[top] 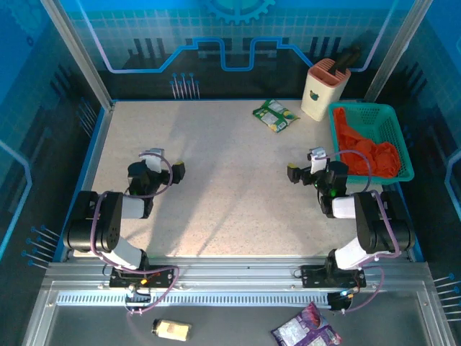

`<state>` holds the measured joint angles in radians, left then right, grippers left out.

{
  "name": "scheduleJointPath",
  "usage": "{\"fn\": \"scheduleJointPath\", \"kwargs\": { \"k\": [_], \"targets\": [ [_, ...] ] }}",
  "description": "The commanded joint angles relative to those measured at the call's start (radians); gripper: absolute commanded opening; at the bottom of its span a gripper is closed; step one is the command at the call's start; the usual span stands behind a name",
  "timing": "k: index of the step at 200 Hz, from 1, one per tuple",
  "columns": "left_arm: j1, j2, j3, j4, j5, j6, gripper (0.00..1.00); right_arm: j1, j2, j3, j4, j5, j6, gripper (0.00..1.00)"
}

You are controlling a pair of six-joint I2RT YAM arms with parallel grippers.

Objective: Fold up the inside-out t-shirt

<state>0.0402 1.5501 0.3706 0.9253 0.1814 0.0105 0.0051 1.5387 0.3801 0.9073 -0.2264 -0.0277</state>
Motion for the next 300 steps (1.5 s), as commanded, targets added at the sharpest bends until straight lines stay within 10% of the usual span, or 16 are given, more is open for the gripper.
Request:
{"fn": "scheduleJointPath", "kwargs": {
  "k": [1,300],
  "targets": [
    [0.007,-0.002,-0.009,0.029,0.03,0.026,0.99,-0.005,0.005,-0.007,0.037,-0.014,-0.013,1.0],
    [0.009,-0.009,0.004,0.001,-0.041,0.001,0.99,0.005,-0.008,-0.003,0.017,0.04,-0.01,1.0]
  ]
}}
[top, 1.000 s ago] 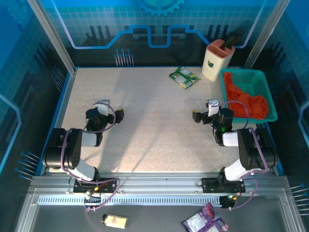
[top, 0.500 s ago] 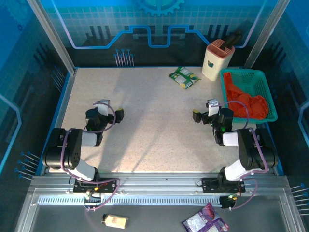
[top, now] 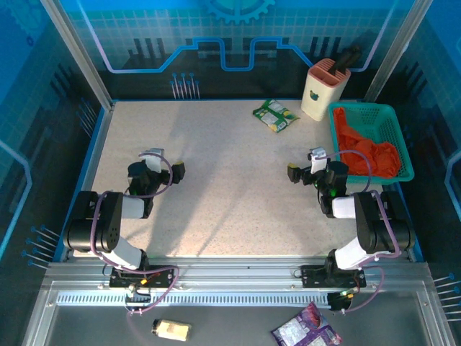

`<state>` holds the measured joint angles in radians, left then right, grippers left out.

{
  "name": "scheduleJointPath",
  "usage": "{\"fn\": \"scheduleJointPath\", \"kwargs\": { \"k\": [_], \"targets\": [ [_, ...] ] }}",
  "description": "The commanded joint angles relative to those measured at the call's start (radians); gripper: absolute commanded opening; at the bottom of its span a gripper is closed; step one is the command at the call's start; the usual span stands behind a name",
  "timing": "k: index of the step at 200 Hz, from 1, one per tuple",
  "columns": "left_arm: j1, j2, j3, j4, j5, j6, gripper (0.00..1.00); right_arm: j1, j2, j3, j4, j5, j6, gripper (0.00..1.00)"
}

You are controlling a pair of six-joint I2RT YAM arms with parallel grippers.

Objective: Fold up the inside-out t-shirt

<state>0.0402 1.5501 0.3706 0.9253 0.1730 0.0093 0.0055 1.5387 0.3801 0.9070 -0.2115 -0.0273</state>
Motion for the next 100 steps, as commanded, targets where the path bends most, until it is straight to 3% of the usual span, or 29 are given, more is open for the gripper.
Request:
{"fn": "scheduleJointPath", "kwargs": {
  "k": [1,28,55,100],
  "targets": [
    [0.009,-0.012,0.005,-0.001,-0.034,0.002,0.99,0.005,-0.01,-0.003,0.016,0.025,-0.01,1.0],
    [0.0,-0.123,0.035,-0.153,-0.086,-0.008,0.99,0.025,-0.106,0.029,-0.128,0.035,-0.034,1.0],
    [-0.013,-0.268,0.085,-0.385,-0.206,-0.051,0.99,0.033,-0.198,0.112,-0.339,0.068,-0.022,1.0],
    [-0.014,-0.466,0.224,-0.818,-0.301,-0.193,0.99,-0.041,-0.216,0.402,-0.82,0.127,0.188,1.0]
  ]
}}
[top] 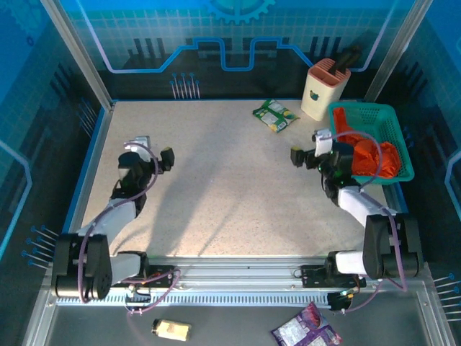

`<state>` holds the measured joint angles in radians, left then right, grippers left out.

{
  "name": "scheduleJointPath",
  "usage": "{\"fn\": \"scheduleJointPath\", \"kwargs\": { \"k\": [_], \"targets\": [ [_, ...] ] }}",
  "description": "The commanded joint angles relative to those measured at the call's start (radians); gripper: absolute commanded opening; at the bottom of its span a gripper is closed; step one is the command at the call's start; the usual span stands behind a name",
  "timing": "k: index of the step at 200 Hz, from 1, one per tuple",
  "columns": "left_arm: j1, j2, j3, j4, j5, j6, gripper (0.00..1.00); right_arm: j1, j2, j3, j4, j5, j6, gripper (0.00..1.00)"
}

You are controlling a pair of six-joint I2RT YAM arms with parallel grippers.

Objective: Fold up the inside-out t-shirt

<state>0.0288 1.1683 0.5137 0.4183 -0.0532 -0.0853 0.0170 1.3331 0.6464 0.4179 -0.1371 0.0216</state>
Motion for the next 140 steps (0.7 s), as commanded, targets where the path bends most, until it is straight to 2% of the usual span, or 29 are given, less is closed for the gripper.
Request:
{"fn": "scheduleJointPath", "kwargs": {
  "k": [1,19,39,61,89,111,127,140],
  "targets": [
    [-0.003,-0.088,0.086,-0.323,-0.074,-0.101,0.99,-0.055,-0.008,0.143,-0.341,0.054,0.143,1.0],
    [-0.001,-0.139,0.194,-0.548,-0.082,-0.156,0.99,-0.111,0.027,0.269,-0.504,0.068,0.238,0.96],
    [0.004,-0.173,0.299,-0.708,-0.065,-0.18,0.99,-0.176,0.086,0.398,-0.674,0.089,0.326,0.91],
    [0.008,-0.168,0.41,-0.852,-0.008,-0.157,0.99,-0.253,0.151,0.504,-0.827,0.105,0.412,0.89],
    [0.013,-0.126,0.538,-1.026,0.09,-0.108,0.99,-0.321,0.209,0.563,-0.944,0.2,0.53,0.9],
    [0.013,-0.13,0.521,-1.038,0.102,-0.042,0.99,-0.337,0.293,0.637,-1.055,0.338,0.675,0.94],
    [0.013,-0.143,0.449,-1.0,0.066,-0.031,0.99,-0.339,0.376,0.709,-1.151,0.384,0.773,0.96],
    [0.013,-0.144,0.412,-0.979,0.081,-0.032,0.99,-0.34,0.451,0.773,-1.217,0.392,0.824,0.97]
  ]
}}
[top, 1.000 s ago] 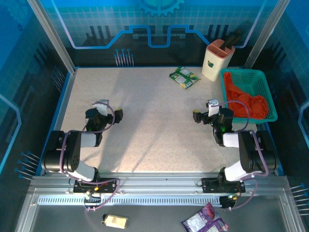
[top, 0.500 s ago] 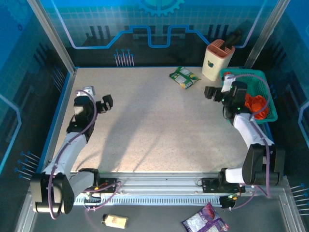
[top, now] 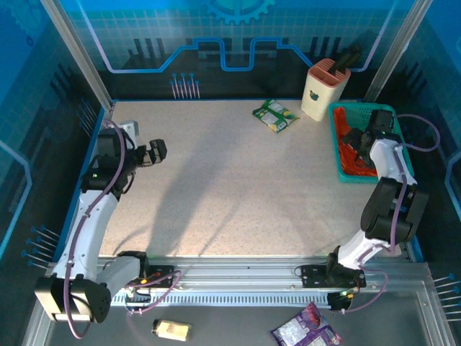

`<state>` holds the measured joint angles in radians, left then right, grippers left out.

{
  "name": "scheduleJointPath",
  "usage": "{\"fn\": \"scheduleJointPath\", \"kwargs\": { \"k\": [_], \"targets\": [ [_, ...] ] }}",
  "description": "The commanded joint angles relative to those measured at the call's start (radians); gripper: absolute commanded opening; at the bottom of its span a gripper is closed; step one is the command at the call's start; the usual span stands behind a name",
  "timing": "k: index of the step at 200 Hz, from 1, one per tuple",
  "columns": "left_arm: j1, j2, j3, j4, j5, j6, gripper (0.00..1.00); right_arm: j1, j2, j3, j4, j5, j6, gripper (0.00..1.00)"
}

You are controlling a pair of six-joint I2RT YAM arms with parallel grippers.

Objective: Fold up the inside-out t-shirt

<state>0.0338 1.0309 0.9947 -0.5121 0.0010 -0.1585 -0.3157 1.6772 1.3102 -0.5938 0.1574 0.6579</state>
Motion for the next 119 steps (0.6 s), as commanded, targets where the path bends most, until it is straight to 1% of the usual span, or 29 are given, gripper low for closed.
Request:
{"fn": "scheduleJointPath", "kwargs": {
  "k": [1,20,35,52,61,67,71,84,91,92,98,99,100,112,113,114,119],
  "targets": [
    [0.008,-0.006,-0.07,-0.049,0.029,0.043,0.99,-0.007,0.113,0.114,-0.209,0.099,0.191,0.97],
    [0.008,0.01,-0.059,-0.062,0.022,0.048,0.99,-0.009,0.209,0.186,-0.234,0.103,0.221,0.97],
    [0.007,0.018,-0.054,-0.059,0.03,0.049,0.99,-0.011,0.27,0.223,-0.224,0.109,0.224,0.95],
    [0.008,0.02,-0.056,-0.057,0.039,0.051,0.99,-0.011,0.308,0.242,-0.19,0.111,0.218,0.88],
    [0.008,0.018,-0.058,-0.057,0.035,0.051,0.99,-0.011,0.321,0.244,-0.17,0.114,0.211,0.8],
    [0.008,0.018,-0.059,-0.056,0.035,0.052,0.99,-0.011,0.323,0.244,-0.16,0.115,0.207,0.79],
    [0.007,0.018,-0.06,-0.056,0.034,0.053,0.99,-0.011,0.326,0.244,-0.154,0.115,0.203,0.74],
    [0.008,0.019,-0.063,-0.053,0.04,0.051,0.99,-0.011,0.311,0.232,-0.122,0.107,0.184,0.51],
    [0.007,0.021,-0.064,-0.05,0.046,0.051,0.99,-0.01,0.293,0.215,-0.096,0.104,0.183,0.45],
    [0.008,0.022,-0.064,-0.05,0.046,0.05,0.99,-0.01,0.29,0.212,-0.096,0.102,0.183,0.42],
    [0.008,0.022,-0.065,-0.048,0.05,0.049,0.99,-0.011,0.272,0.195,-0.073,0.098,0.182,0.34],
    [0.008,0.023,-0.064,-0.048,0.05,0.048,0.99,-0.011,0.268,0.192,-0.068,0.098,0.182,0.34],
    [0.008,0.023,-0.065,-0.047,0.052,0.048,0.99,-0.011,0.263,0.19,-0.065,0.097,0.182,0.31],
    [0.008,0.027,-0.064,-0.045,0.054,0.048,0.99,-0.011,0.223,0.167,-0.031,0.088,0.179,0.12],
    [0.008,0.027,-0.064,-0.046,0.055,0.048,0.99,-0.011,0.218,0.166,-0.031,0.086,0.177,0.12],
    [0.008,0.027,-0.064,-0.045,0.056,0.048,0.99,-0.011,0.214,0.164,-0.03,0.086,0.176,0.09],
    [0.008,0.03,-0.063,-0.043,0.058,0.048,0.99,-0.01,0.194,0.162,-0.023,0.083,0.174,0.01]
  ]
}}
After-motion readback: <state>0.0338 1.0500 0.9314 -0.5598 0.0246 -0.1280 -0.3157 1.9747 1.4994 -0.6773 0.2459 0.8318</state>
